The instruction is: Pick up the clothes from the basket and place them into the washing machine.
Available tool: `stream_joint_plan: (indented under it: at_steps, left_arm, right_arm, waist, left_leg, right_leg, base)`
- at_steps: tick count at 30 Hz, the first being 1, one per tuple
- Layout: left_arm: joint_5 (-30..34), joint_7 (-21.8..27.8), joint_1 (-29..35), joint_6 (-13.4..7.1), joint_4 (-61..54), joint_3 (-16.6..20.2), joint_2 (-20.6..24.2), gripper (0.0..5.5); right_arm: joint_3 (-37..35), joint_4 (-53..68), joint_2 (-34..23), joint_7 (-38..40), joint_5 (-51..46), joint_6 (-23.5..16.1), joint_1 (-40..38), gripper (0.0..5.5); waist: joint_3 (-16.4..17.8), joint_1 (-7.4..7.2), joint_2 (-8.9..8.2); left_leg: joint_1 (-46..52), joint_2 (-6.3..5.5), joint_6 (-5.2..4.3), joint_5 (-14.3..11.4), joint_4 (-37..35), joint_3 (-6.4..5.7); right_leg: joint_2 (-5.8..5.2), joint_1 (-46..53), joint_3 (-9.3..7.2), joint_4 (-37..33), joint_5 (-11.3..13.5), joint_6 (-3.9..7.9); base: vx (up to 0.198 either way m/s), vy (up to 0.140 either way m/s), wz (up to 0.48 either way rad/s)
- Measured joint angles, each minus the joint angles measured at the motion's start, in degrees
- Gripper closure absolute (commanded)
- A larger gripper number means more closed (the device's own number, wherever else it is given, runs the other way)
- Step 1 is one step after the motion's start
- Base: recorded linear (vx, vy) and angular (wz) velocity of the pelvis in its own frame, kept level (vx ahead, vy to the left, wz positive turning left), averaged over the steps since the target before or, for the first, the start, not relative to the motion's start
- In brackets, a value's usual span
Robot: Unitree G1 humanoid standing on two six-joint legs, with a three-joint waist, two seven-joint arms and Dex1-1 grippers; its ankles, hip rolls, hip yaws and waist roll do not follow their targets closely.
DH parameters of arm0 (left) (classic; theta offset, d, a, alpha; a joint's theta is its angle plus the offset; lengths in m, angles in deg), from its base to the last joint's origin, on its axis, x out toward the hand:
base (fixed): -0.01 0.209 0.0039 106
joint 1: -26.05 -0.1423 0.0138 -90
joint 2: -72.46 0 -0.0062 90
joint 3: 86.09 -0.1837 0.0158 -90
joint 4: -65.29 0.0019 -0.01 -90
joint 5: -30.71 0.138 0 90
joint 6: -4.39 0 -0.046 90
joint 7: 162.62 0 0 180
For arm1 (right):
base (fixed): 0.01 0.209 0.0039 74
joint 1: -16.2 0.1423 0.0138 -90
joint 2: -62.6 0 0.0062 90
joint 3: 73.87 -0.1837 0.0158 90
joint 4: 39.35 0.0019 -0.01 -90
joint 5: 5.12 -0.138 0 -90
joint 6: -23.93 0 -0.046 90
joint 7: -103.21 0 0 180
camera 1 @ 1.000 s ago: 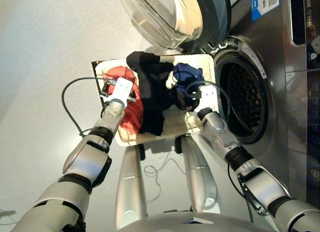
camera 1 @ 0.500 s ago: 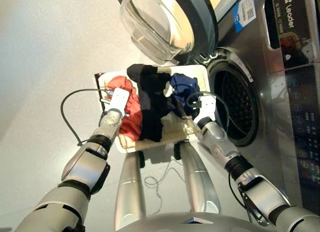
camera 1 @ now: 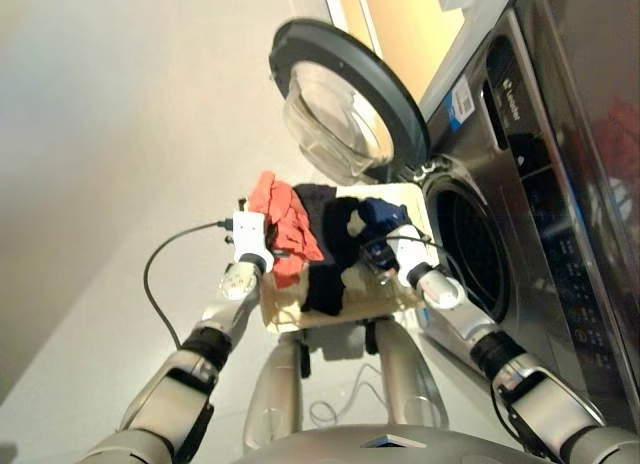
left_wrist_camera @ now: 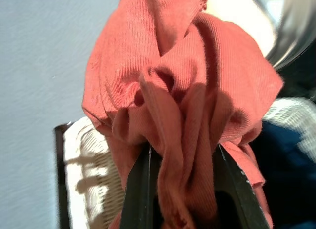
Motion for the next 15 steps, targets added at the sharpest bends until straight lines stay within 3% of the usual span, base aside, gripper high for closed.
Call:
stream_joint_plan:
  at_steps: [6,15]
  left_arm:
    - [-3.1,2.4,-2.5,0.8,-4.7,-0.6,-2.4,5.50]
    - [-6.6,5.2,-4.9,3.2,-9.3,-5.2,-4.8,5.50]
  right_arm:
    - [5.1,2.8,-1.5,-3.2,5.8,-0.2,0.0,0.00]
    - [9.1,6.0,-1.3,-5.3,10.5,-0.2,0.8,0.00]
  waist:
    - [-1.8,0.17,3.40]
    - [-5.4,0.79,5.46]
  left_leg:
    - [4.7,0.22,0.19,0.5,-2.7,-0.16]
    - [11.7,1.28,0.18,0.5,-5.4,-0.22]
  right_leg:
    - [0.20,4.4,-0.37,-1.8,-0.2,0.18]
    - [1.27,12.2,-0.99,-5.9,0.1,0.03]
  base:
    - [0.063,-0.021,0.004]
    - [0.051,-0.023,-0.007]
